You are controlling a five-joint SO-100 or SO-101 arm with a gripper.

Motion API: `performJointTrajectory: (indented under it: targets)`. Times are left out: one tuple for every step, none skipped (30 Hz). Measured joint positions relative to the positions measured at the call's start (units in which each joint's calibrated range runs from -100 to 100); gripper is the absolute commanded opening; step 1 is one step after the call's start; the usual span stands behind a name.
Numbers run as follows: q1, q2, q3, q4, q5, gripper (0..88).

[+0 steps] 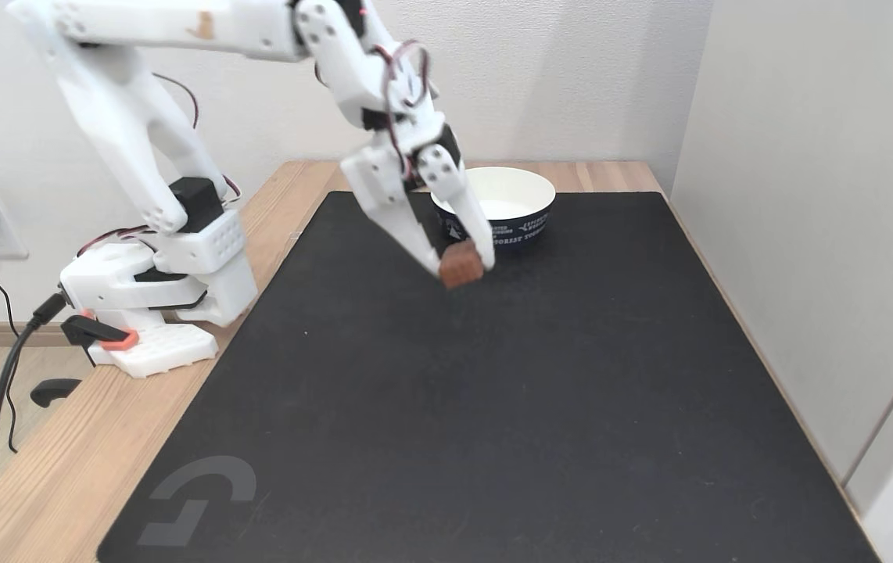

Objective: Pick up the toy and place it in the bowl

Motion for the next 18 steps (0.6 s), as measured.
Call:
performJointTrajectory:
  targets:
    - [-2.25, -2.91, 2.36, -2.03, -1.9, 2.3]
    - [-4.83, -5.66, 4.35, -4.39, -3.4, 2.3]
    - [-10.15, -10.66, 8.31, -9.46, -6.85, 2.3]
    - [-11.07, -11.99, 9.73, -11.23, -7.98, 2.4]
    - [-11.65, -13.41, 11.34, -13.0, -9.06, 2.4]
    - [-13.98, -15.57, 14.74, -16.04, -11.07, 2.4]
    - [-16.98, -17.82, 18.61, -20.18, -12.87, 2.4]
    - [-21.64, -21.07, 26.26, -29.63, -16.32, 2.4]
    - [-22.14, -21.65, 28.91, -33.85, -17.3, 2.4]
    - [-23.14, -22.15, 31.37, -38.16, -18.38, 2.4]
    - [-24.89, -22.65, 34.77, -43.73, -20.08, 2.4]
    - [-27.3, -23.23, 42.32, -55.21, -22.39, 2.4]
    - [-26.97, -23.23, 44.69, -59.86, -22.96, 2.4]
    - [-27.13, -23.23, 46.76, -64.16, -23.47, 2.4]
    - [-28.13, -23.4, 49.22, -68.38, -23.84, 2.4]
    - [-28.71, -23.15, 50.92, -71.42, -23.89, 2.4]
    - [-27.8, -21.4, 51.87, -75.14, -24.09, 2.4]
    - [-27.97, -20.65, 52.05, -76.32, -24.25, 2.3]
